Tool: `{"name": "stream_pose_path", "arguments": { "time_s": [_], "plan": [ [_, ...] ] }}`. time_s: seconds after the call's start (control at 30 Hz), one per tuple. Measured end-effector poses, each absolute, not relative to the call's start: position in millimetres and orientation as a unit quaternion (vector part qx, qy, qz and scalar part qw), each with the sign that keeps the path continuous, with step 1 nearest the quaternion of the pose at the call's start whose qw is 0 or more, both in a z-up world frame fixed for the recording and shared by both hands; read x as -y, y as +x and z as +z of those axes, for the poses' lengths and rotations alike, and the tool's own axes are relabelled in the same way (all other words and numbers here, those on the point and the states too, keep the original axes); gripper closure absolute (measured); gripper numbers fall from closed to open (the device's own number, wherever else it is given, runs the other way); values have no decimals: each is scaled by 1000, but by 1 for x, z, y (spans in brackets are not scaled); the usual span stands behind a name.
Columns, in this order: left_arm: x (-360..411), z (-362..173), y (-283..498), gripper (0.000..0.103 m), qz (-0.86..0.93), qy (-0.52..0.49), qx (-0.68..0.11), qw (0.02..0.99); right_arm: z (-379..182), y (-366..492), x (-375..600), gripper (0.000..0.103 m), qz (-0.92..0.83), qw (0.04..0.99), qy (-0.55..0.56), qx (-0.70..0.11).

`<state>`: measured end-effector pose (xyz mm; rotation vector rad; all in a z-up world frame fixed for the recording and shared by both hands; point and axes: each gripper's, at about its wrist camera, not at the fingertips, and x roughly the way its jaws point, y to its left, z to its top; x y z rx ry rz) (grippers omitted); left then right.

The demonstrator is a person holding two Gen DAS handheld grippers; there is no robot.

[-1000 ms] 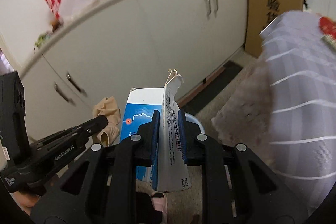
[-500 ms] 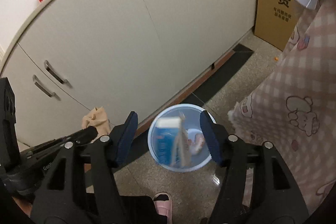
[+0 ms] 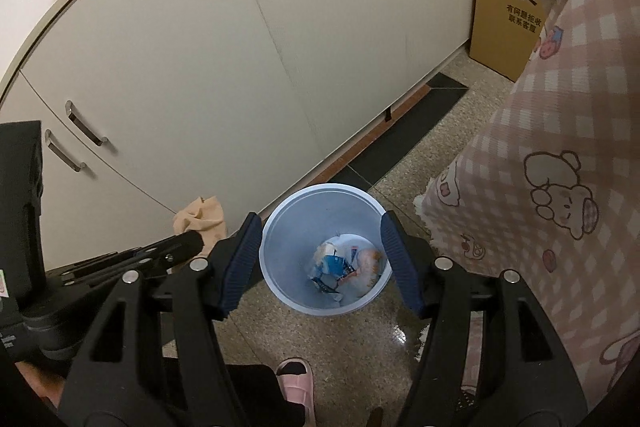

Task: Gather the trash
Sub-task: 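Carry the carton and beige cloth over the wastebasket, then open both tools over the wastebasket to drop the carton and cloth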

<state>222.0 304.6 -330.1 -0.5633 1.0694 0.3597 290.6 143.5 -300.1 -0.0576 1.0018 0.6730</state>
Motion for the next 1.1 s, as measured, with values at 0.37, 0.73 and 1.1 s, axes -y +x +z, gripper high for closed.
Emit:
{"name": "stream_pose_path", "arguments": {
  "time_s": [0.37, 0.73, 1.1],
  "plan": [
    [-298, -318, 242, 99, 163, -254, -497, 814, -287, 295, -126, 39, 297, 841, -8, -452],
    [-295, -280, 233, 42, 189, -251, -446, 838, -268, 292, -112, 38, 297, 848, 5, -438],
    [-288, -238, 193, 41, 204, -247, -417, 851, -226, 269, -103, 38, 321, 852, 11, -414]
  ]
}}
